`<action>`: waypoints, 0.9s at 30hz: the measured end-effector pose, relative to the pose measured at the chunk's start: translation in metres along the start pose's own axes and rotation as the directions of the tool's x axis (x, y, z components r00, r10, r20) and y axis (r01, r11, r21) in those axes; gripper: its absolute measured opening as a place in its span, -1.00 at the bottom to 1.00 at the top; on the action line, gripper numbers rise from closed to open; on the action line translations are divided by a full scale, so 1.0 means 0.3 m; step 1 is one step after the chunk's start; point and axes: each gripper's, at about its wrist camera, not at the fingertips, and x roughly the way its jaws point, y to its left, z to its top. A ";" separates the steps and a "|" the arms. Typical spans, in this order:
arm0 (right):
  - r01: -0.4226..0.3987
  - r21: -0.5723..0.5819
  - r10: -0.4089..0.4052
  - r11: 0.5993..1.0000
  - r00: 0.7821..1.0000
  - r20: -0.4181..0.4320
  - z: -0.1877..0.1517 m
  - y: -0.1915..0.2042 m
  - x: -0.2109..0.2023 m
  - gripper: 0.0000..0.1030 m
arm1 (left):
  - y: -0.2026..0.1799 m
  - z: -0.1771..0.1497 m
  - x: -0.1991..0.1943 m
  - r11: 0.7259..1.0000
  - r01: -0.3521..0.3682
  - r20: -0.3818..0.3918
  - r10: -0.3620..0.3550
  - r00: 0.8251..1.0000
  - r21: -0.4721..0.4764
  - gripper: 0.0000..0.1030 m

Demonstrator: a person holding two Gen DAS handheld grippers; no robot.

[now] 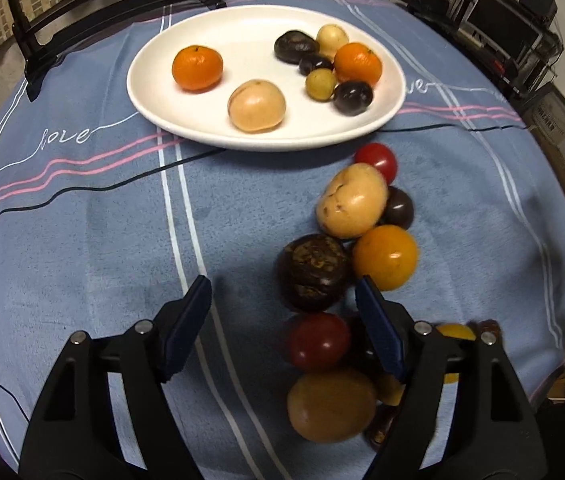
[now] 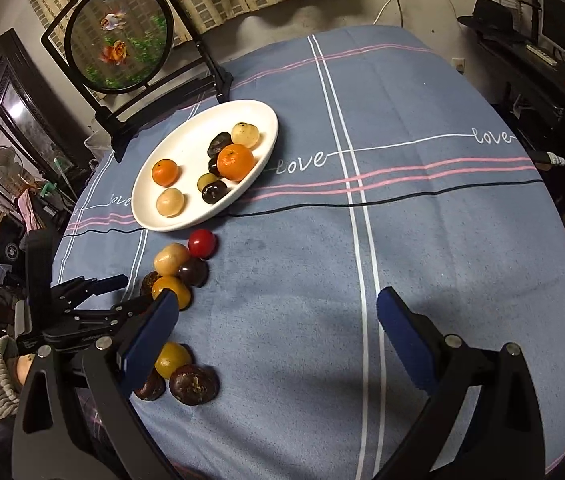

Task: Organize fruits
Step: 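Move both open tools back toward the remaining fruit row, then grasp the red tomato with the left tool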

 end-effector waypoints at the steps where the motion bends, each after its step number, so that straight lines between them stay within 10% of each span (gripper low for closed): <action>1: 0.001 0.002 -0.001 1.000 1.000 0.000 -0.001 -0.002 -0.002 0.93 | 0.004 0.006 0.013 1.000 -0.002 -0.009 0.002 1.000 0.003 0.58; 10: 0.003 0.012 -0.003 1.000 1.000 -0.001 -0.007 -0.006 -0.006 0.93 | 0.219 -0.029 -0.010 0.973 -0.167 -0.006 0.168 0.986 -0.161 0.64; 15: -0.011 0.013 0.012 1.000 1.000 -0.009 0.000 -0.006 0.007 0.93 | 0.301 -0.124 -0.094 0.966 -0.099 0.018 0.106 0.994 -0.237 0.61; 27: -0.034 -0.042 0.031 0.999 0.998 -0.054 0.017 0.032 0.051 0.93 | 0.061 -0.075 -0.059 0.996 -0.029 0.065 0.035 0.997 -0.088 0.64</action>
